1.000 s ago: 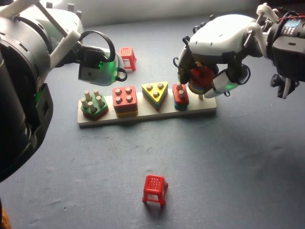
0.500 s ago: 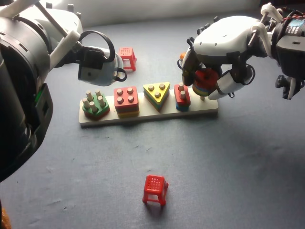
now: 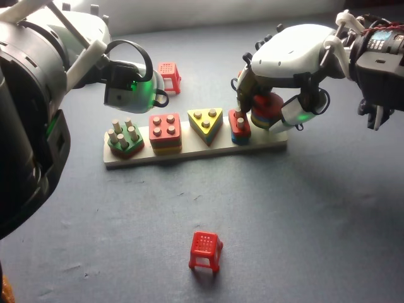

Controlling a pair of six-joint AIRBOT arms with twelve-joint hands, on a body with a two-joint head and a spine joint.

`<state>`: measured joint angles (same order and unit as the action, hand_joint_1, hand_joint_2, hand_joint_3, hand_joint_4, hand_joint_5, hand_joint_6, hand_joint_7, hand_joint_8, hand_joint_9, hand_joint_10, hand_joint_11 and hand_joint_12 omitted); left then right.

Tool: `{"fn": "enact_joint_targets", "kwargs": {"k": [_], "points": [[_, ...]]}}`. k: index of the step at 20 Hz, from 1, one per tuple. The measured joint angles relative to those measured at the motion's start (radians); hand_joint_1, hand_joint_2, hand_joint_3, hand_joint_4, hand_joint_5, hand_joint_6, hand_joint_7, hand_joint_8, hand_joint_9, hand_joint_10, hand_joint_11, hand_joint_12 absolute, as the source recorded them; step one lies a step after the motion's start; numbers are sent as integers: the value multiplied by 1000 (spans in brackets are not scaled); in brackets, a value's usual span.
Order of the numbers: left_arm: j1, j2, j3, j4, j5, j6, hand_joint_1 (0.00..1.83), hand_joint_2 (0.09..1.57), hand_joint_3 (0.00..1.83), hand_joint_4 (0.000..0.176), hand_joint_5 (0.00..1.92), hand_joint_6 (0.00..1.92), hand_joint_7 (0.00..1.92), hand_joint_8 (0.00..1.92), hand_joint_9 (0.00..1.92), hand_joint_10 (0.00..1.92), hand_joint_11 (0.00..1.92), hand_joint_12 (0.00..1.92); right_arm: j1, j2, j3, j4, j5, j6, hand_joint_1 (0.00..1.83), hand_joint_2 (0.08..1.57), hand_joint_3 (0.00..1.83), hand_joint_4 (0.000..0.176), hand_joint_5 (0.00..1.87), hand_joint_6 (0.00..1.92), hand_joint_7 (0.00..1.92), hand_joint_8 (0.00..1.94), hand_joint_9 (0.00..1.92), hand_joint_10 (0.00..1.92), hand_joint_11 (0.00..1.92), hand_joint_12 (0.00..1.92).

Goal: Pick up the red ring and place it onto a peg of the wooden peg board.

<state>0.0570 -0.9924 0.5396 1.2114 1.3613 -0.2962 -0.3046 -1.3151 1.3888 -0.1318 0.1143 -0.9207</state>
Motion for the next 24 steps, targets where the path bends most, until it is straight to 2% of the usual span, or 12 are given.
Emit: {"fn": "enact_joint_targets", "kwargs": {"k": [6,10,14,17,20,24], "points": [[0,0,0,0,-3,0,0,1309,0,0,239,1,368,4,368,7,0,1172,-6,0,0,0,7,0,1101,1063,0,0,698,0,758,0,737,0,308,1078],[0,0,0,0,-3,0,0,1312,1,0,224,4,369,5,379,8,0,1158,-6,0,0,0,2,0,1063,1065,1,0,669,0,718,0,695,0,244,1112],[0,0,0,0,-4,0,0,1316,1,0,242,4,396,6,406,10,7,1202,2,15,-6,-1,-12,0,1082,1058,0,0,678,4,725,3,703,4,256,1120],[0,0,0,0,-2,0,0,1318,1,0,257,2,414,5,427,7,51,1162,3,59,-25,3,-8,0,1067,1060,0,0,671,1,726,4,703,4,242,1119],[0,0,0,0,-2,0,0,1316,0,0,227,2,388,3,405,3,0,1209,11,123,-57,43,-20,0,1038,1058,0,0,657,0,729,2,716,6,259,1090],[0,0,0,0,-2,0,0,1312,0,0,250,8,408,8,431,11,21,1225,34,253,-172,50,-26,3,1006,1055,0,0,620,6,690,4,682,6,226,1068]]}}
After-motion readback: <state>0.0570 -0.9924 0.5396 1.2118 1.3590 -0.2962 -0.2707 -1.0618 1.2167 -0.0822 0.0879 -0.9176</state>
